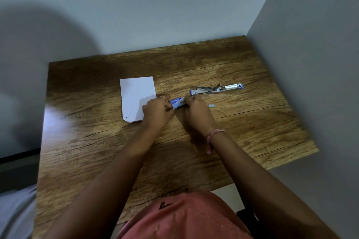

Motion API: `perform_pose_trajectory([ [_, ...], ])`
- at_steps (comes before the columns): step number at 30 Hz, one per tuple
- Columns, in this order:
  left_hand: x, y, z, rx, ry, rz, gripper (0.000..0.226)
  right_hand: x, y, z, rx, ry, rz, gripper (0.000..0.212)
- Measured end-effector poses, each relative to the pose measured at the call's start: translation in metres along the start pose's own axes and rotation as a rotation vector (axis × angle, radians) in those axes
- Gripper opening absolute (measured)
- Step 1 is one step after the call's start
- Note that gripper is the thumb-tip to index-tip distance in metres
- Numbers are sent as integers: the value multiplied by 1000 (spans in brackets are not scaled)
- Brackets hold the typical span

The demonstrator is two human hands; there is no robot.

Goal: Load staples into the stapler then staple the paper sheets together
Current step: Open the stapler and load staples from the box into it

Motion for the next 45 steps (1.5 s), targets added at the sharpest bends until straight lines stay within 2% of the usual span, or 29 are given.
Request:
perform_pose_trajectory([
  [4,-1,4,2,36,2,-169,38,-14,7,1,-80,-18,-65,36],
  [11,-3,8,-3,-63,107,-255,48,-59,72,14,-42,243,-118,19],
  [15,-4,14,-15,-99,134,-272,51,-57,102,15,-54,129,-144,37],
  [18,-5,15,-23,-147,118,-301,64,-52,104,11,-89,88,-179,40],
  [20,-7,26,-25,-102,149,-214,68,-51,104,7,-101,79,-205,38],
  [22,-5,46,-26,22,147,-91,69,-50,104,5,-100,75,-224,33],
  [25,15,73,-30,107,32,53,68,-49,105,3,-111,80,-234,24],
  [28,34,81,-36,19,-45,238,68,-49,109,4,-120,105,-270,17],
  [31,42,84,-41,-17,10,209,57,-55,119,11,-96,143,-404,13],
  [35,50,84,-44,-87,57,309,45,-60,135,19,-32,199,-534,14],
  [39,56,82,-51,-184,81,510,41,-64,152,18,6,247,-607,20],
  [45,59,92,-62,-285,92,780,39,-83,151,23,-37,312,-782,22],
])
Point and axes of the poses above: each hand's wrist, its own z-axis away from the middle knuckle, its own x-axis out of the palm, y = z × x, the point moved 6 cm from there along -z, towards the middle knuckle, and after that the axes turned 6 degrees about -z, right-handed, at the moved point
